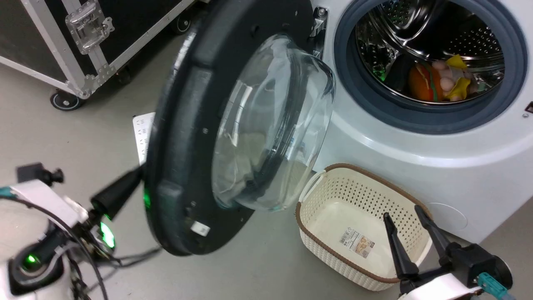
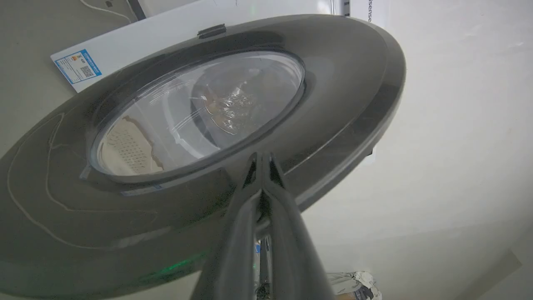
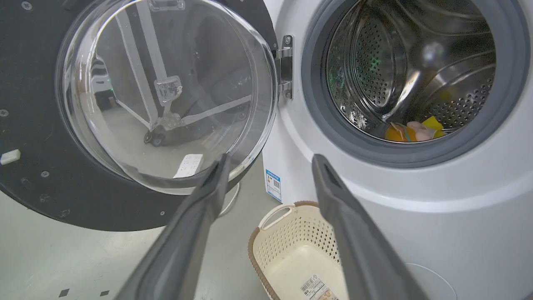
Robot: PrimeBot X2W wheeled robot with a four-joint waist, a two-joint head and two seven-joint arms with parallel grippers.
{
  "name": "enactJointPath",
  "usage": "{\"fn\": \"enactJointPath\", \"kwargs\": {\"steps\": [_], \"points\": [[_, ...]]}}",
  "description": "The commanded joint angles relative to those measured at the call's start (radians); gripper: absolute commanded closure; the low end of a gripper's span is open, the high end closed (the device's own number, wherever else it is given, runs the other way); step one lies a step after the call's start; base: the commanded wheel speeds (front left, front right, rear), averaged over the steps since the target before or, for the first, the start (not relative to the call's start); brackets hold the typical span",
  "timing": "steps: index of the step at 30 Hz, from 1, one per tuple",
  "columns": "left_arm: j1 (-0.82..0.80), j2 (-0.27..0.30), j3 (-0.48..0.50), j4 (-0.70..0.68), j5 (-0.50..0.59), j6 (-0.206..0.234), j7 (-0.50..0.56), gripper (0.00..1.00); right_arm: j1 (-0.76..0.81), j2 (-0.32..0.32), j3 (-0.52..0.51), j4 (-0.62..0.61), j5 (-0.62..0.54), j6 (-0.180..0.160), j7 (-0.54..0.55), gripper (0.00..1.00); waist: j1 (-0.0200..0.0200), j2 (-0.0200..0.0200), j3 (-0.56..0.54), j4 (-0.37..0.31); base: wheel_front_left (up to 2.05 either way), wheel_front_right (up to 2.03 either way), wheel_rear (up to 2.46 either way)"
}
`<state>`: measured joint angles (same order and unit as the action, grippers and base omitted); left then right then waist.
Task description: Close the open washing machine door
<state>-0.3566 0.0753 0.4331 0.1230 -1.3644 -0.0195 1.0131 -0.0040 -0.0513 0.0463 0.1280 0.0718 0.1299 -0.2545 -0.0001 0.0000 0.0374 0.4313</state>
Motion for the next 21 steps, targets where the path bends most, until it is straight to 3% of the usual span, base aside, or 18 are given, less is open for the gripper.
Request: {"fn": "enactJointPath", "kwargs": {"steps": [1, 8, 9, 12, 13, 14, 21], "points": [[0.039, -0.012, -0.02, -0.025, -0.021, 0.008, 0.005, 1.0, 0.013, 0.001, -0.011, 0.002, 0.004, 0.001, -0.007, 0.0, 0.0001, 0.0, -0.007, -0.008, 0.0, 0.0, 0.0], [0.187, -0.024, -0.202, -0.134, -0.138, 0.031, -0.073, 1.0, 0.019, 0.001, -0.068, -0.001, -0.002, 0.001, -0.006, 0.0, 0.0001, 0.0, -0.016, -0.047, 0.0, 0.0, 0.0], [0.236, -0.025, -0.297, -0.165, -0.176, 0.018, -0.134, 1.0, 0.018, 0.001, -0.093, -0.004, -0.007, 0.001, -0.003, 0.0, 0.0001, 0.0, -0.012, -0.068, 0.0, 0.0, 0.0], [0.283, -0.025, -0.418, -0.189, -0.228, 0.001, -0.243, 1.0, 0.013, 0.001, -0.126, -0.015, -0.011, 0.001, 0.009, 0.0, 0.0001, 0.0, -0.002, -0.112, 0.0, 0.0, 0.0], [0.283, -0.025, -0.418, -0.189, -0.228, 0.001, -0.243, 1.0, 0.013, 0.001, -0.126, -0.015, -0.011, 0.001, 0.009, 0.0, 0.0001, 0.0, -0.002, -0.112, 0.0, 0.0, 0.0], [0.293, -0.025, -0.486, -0.19, -0.255, -0.013, -0.31, 1.0, 0.007, 0.001, -0.144, -0.024, -0.023, 0.001, 0.019, 0.0, 0.0001, 0.0, 0.009, -0.148, 0.0, 0.0, 0.0], [0.263, -0.025, -0.639, -0.141, -0.309, -0.052, -0.486, 1.0, -0.016, 0.001, -0.176, -0.057, -0.037, 0.001, 0.043, 0.0, 0.0001, 0.0, 0.063, -0.28, 0.0, 0.0, 0.0]]}}
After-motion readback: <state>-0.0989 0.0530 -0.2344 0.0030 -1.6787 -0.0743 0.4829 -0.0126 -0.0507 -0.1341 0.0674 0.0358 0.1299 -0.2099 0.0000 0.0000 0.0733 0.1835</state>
